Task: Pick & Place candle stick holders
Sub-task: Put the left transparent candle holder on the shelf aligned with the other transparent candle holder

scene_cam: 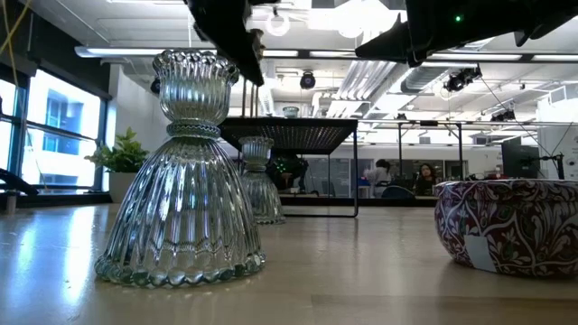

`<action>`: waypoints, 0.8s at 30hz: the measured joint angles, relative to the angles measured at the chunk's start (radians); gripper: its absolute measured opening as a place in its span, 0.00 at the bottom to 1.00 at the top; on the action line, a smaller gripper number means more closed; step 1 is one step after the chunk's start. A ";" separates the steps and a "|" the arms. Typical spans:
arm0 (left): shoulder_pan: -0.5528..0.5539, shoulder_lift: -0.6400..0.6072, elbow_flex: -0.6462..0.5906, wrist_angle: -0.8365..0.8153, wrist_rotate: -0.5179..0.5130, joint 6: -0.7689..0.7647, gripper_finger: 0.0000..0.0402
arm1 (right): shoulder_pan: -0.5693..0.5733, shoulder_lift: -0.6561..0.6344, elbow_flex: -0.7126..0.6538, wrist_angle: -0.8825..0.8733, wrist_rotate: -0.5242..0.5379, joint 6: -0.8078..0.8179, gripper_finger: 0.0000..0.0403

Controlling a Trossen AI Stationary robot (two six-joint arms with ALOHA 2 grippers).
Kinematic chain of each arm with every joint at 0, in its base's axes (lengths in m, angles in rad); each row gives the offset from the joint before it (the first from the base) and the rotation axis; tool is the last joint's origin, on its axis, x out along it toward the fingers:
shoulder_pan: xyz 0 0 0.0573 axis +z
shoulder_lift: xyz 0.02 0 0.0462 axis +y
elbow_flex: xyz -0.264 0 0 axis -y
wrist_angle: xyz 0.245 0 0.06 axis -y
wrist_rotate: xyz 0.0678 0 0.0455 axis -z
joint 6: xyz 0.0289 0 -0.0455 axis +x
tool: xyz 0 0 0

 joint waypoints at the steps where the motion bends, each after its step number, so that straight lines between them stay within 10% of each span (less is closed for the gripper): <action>1: -0.012 -0.032 -0.030 0.030 -0.012 0.009 0.36 | 0.000 0.000 0.000 -0.002 0.001 -0.001 0.00; 12: -0.056 -0.380 -0.633 0.638 -0.007 -0.056 0.02 | 0.000 0.000 0.000 -0.002 0.003 -0.001 0.00; 24: -0.005 -0.704 -1.085 1.109 -0.130 -0.008 0.02 | 0.000 0.002 0.000 0.000 -0.021 0.115 0.00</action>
